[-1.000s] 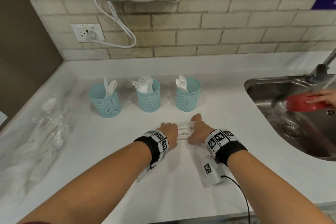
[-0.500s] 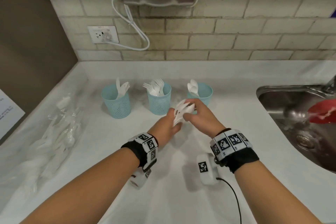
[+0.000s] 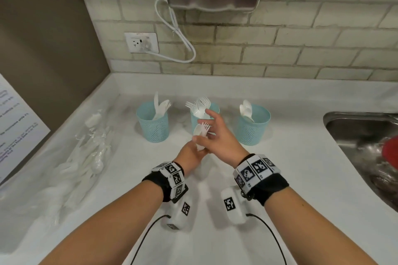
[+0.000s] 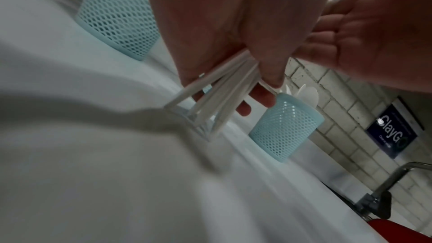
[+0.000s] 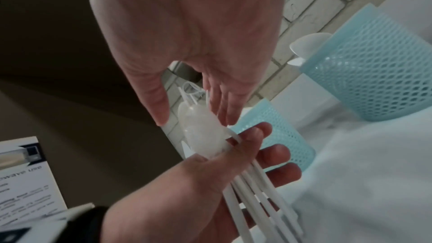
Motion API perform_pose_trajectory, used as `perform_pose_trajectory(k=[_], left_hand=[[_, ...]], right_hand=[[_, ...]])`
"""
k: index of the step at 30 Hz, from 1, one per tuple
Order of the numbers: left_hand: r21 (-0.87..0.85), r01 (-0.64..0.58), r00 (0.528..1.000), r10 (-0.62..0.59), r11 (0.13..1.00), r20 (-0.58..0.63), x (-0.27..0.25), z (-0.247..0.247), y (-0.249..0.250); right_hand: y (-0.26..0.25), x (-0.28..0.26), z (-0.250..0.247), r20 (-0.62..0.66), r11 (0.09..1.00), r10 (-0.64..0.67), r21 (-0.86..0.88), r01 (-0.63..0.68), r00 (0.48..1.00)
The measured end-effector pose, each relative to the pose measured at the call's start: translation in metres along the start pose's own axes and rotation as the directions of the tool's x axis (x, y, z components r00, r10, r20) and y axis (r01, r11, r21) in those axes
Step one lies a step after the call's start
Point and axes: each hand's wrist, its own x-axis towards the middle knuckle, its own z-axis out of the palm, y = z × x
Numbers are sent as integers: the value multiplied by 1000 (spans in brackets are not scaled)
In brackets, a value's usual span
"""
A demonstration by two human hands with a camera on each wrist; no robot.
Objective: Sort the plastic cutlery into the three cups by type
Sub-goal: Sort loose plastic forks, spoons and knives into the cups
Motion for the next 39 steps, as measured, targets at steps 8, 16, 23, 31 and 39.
perform_pose_trajectory(k=[8, 16, 23, 31, 39], left_hand=[[-179, 51, 999, -50, 983, 15, 4, -10, 7], [-165, -23, 996, 8, 986, -92, 9, -31, 15], [-224, -42, 992, 14, 974, -126, 7, -39, 20], [-324, -31, 980, -36, 945, -197, 4, -57, 33], [-308, -29, 937, -82, 951, -339, 6, -84, 24]], right_hand=[[-8, 20, -5, -105, 992, 15, 127, -2, 994], [-20, 43, -6, -184, 988, -92, 102, 112, 979], [-27, 46, 1, -335, 975, -224, -78, 210, 915], [-30, 44, 24, -292, 959, -107, 224, 176, 950], [-47, 61, 42, -188, 989, -144, 12, 148, 972]])
